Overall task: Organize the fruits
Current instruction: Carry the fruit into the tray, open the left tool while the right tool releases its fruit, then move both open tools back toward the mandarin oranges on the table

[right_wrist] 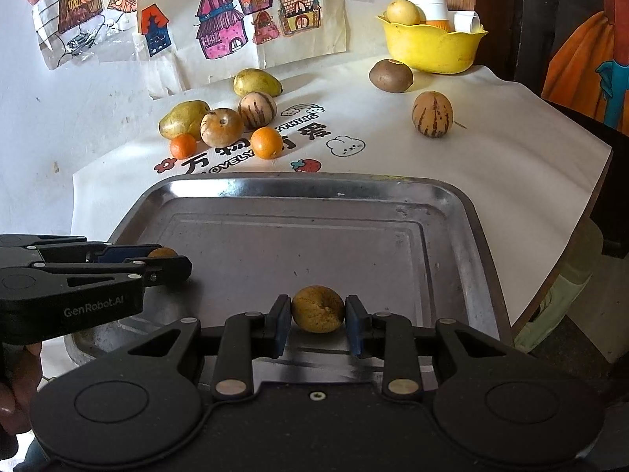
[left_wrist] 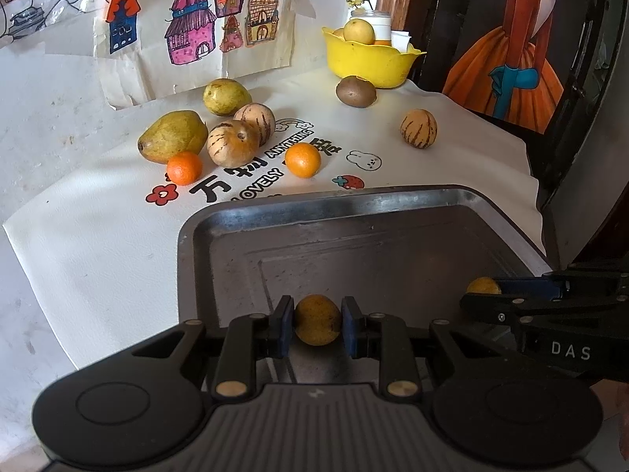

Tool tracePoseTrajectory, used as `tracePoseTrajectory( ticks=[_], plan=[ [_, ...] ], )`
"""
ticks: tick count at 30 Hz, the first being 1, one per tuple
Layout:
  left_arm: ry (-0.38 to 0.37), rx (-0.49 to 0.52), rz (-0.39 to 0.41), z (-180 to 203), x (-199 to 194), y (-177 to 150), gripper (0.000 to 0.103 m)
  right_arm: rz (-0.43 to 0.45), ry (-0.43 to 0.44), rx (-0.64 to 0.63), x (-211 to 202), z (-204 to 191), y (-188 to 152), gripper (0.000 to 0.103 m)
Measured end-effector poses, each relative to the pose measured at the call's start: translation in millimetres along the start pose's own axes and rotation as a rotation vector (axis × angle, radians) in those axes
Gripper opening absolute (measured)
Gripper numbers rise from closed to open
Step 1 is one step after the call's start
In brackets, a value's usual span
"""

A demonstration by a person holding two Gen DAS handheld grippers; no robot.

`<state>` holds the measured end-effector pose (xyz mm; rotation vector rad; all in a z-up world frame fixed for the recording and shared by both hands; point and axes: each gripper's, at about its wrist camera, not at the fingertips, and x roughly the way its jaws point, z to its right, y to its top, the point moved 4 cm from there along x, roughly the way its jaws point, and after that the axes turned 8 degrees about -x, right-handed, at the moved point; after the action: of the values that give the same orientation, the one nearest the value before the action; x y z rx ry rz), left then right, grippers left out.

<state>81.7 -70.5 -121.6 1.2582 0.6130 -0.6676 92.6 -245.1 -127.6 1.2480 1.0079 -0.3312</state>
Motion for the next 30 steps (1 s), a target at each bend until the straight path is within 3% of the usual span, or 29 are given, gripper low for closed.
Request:
tracePoseTrajectory(
  ticks=[9, 12, 20, 23, 25, 28, 30],
  plan=[
    [0.002, -0.003, 0.002, -0.1, -2.1, 0.2, 0.029, 0.016, -0.003, 0.002, -3.9, 1.0, 1.1, 0.039],
    [0.002, -0.008, 0.004, -1.2, -2.9, 0.6, 0.033, 0.018, -0.005, 0.005, -4.7, 2.2, 0.8, 0.039],
    [0.009, -0.025, 0.042, -4.6, -10.8, 6.7, 0.066, 0.031, -0.012, 0.008, -10.9, 3.3, 1.7, 0.046],
    [0.005, -0.045, 0.061, -7.4, -15.3, 11.6, 0.076, 0.041, -0.018, 0.005, -15.9, 2.4, 1.8, 0.053],
    [0.007, -0.066, 0.079, -10.5, -18.4, 15.6, 0.086, 0.052, -0.022, 0.002, -19.4, 1.6, 2.7, 0.066],
    [0.01, -0.089, 0.1, -15.3, -22.2, 21.0, 0.092, 0.081, -0.02, 0.005, -26.4, -0.5, 6.3, 0.086],
    [0.013, -0.106, 0.109, -18.9, -24.1, 24.0, 0.097, 0.096, -0.018, 0.003, -30.3, -2.8, 10.2, 0.093]
  ],
)
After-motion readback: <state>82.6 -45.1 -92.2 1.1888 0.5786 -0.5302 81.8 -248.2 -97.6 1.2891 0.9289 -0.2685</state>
